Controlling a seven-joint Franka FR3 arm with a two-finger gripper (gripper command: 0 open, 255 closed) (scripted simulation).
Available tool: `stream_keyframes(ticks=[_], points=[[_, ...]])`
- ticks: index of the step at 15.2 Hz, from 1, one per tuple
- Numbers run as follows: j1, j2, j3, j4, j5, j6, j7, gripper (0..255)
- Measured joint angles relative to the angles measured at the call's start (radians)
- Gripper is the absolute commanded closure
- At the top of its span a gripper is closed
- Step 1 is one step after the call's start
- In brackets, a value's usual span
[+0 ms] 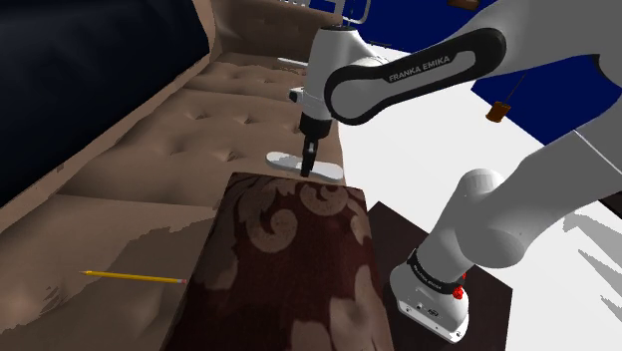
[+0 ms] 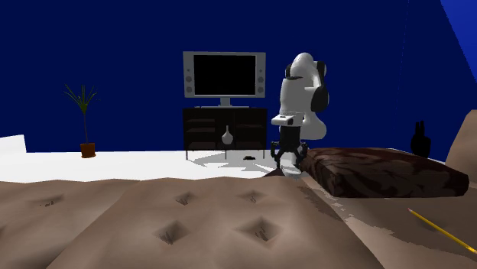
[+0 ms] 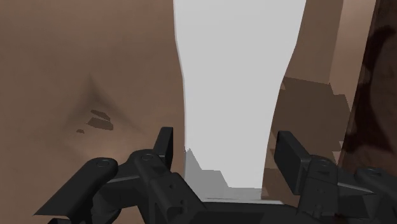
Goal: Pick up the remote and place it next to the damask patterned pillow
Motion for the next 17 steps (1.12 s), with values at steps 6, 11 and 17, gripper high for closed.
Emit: stream_keyframes(ticks=[6,11,17], points=[[0.000,0.050,0.000,-0.041,-0.002,0.091,0.004,255],[-0.001,0.073,0.001,-0.059,-0.003,0.132,0.005,255],[0.000,0.073,0.001,-0.060,-0.003,0.134,0.006,0]])
